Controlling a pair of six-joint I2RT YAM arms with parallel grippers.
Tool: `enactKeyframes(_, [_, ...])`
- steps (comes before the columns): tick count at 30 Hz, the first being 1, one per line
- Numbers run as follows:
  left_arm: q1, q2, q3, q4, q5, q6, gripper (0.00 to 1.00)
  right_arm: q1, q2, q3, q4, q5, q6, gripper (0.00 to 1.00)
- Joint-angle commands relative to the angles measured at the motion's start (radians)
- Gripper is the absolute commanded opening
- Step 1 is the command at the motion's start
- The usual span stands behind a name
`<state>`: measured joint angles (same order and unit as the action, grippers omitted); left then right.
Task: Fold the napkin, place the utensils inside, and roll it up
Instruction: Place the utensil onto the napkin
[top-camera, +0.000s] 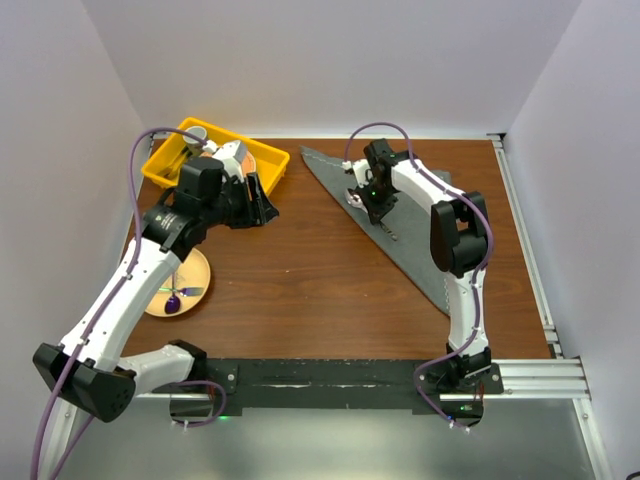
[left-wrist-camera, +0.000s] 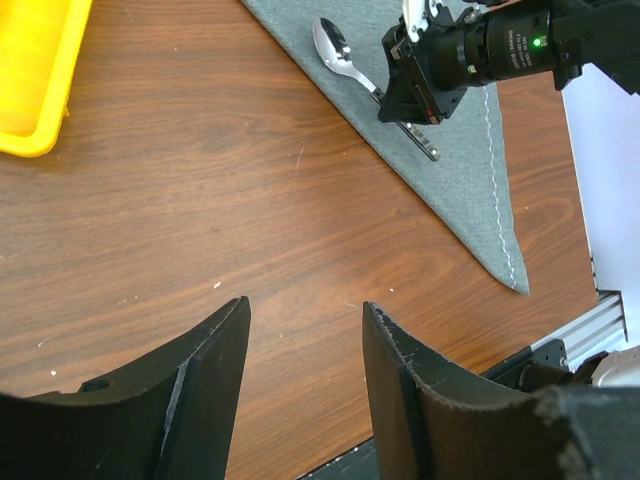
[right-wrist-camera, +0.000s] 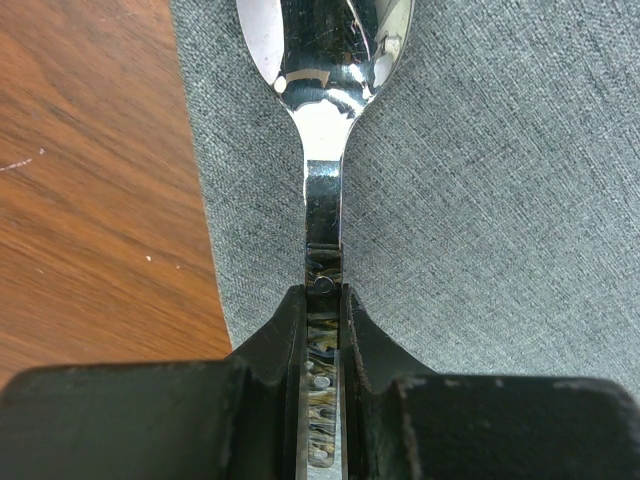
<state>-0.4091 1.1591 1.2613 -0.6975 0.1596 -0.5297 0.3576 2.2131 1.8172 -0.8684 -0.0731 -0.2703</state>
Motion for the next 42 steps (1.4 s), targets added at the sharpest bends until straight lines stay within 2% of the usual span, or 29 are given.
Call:
enactKeyframes(1, [-0.004, -0.038, -0.007, 0.030, 0.018, 0.023, 0.53, -0.002, -0.069, 0.002, 0.014, -0.027, -0.003, 0.00])
enactKeyframes(7, [-0.003, -0.038, -0.008, 0.036, 0.026, 0.020, 0.53, -0.003, -0.070, 0.002, 0.006, -0.037, 0.016, 0.00])
enactKeyframes(17, [-0.002, -0.042, -0.017, 0.041, 0.029, 0.019, 0.53, -0.003, -0.056, -0.009, 0.016, -0.039, 0.040, 0.08])
enactKeyframes(28, [-0.002, -0.039, -0.019, 0.046, 0.034, 0.019, 0.53, -0.003, -0.047, -0.038, 0.019, -0.019, 0.039, 0.18])
enactKeyframes(34, [-0.002, -0.039, -0.023, 0.050, 0.037, 0.014, 0.53, -0.002, -0.038, -0.042, 0.019, -0.013, 0.039, 0.27])
enactKeyframes(42, [-0.002, -0.042, -0.025, 0.052, 0.035, 0.016, 0.53, -0.002, -0.036, -0.033, 0.003, -0.010, 0.040, 0.32])
